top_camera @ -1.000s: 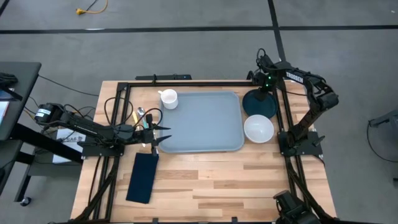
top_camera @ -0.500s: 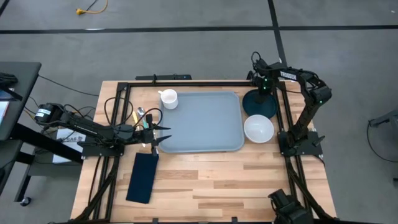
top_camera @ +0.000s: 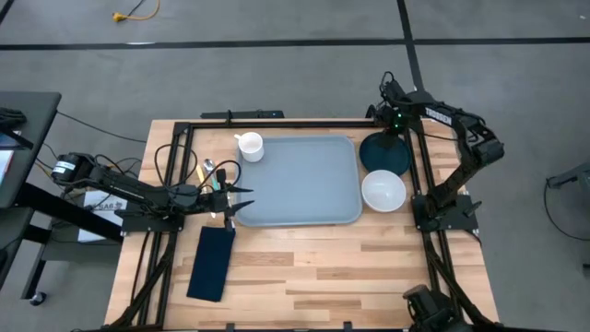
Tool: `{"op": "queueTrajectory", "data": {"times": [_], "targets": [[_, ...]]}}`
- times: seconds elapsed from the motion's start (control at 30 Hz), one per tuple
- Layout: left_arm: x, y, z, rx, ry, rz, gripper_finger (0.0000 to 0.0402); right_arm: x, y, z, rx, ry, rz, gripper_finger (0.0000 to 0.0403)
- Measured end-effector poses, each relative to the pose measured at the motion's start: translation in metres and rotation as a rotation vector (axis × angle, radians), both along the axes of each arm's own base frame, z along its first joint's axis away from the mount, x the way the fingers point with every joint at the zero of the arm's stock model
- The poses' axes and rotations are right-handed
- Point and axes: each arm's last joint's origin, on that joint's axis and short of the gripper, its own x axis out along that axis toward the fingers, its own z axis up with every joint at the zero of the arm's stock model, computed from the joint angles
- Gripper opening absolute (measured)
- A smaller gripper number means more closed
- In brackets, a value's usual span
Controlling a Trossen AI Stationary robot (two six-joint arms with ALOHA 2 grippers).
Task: Set up tray
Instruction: Put the black plate on the gray tray to the bottom right of the white mug
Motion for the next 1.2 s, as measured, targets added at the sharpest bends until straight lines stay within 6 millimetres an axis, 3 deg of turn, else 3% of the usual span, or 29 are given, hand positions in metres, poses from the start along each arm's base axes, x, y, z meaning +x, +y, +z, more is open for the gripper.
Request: {"op": "queueTrajectory", "data": {"times": [0.3, 0.47, 0.8, 1.2], "targets": [[0.0, 0.0, 0.0, 0.0, 0.0, 0.0, 0.0135, 0.031, 0.002, 0.031, -0.167, 0.013, 0.158, 0.0113], [0.0, 0.0, 0.0, 0.0, 0.001, 0.0, 0.0135, 0.049, -0.005, 0.035, -0.186, 0.0, 0.198, 0.0113], [0.0, 0.0, -0.001, 0.003, 0.013, 0.0, 0.0135, 0.074, 0.0, 0.009, -0.047, 0.098, 0.387, 0.0113], [0.0, 0.0, -0.002, 0.003, 0.018, 0.001, 0.0135, 0.078, 0.003, 0.007, -0.027, 0.15, 0.699, 0.0113]]}}
